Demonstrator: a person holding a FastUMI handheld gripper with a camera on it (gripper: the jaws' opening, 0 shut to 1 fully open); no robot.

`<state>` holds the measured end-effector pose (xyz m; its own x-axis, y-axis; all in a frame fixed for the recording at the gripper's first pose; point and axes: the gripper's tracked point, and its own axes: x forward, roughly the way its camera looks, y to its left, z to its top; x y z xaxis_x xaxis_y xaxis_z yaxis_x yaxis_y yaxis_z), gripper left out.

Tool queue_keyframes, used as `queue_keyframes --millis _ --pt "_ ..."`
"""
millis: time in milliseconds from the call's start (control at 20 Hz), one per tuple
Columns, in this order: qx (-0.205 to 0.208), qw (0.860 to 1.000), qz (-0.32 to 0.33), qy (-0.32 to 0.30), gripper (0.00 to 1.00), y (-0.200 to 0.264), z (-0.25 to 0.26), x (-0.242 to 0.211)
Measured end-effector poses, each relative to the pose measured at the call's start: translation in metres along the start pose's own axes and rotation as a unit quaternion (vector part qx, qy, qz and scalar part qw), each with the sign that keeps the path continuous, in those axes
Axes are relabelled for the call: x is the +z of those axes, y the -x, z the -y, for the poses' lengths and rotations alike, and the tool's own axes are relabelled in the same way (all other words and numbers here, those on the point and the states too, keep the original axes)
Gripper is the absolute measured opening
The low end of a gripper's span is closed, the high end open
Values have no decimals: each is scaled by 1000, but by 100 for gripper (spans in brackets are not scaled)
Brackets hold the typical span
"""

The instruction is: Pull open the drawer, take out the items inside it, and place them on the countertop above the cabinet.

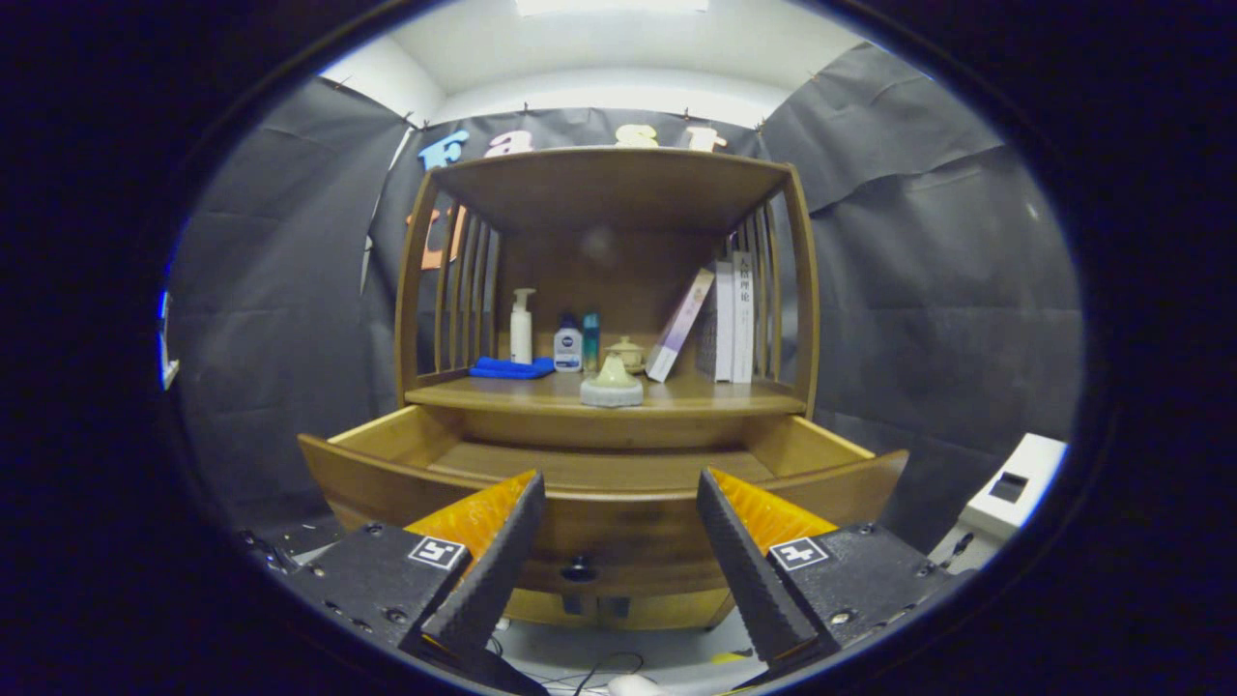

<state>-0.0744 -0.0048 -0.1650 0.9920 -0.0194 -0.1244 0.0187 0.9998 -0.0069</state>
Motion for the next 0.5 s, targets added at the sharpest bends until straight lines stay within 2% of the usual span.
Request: queue_keyframes --millis 200,500 --pt "3 999 -32 -5 99 -9 -5 -36" --pt "-1 999 -47 -8 99 -26 -6 -47"
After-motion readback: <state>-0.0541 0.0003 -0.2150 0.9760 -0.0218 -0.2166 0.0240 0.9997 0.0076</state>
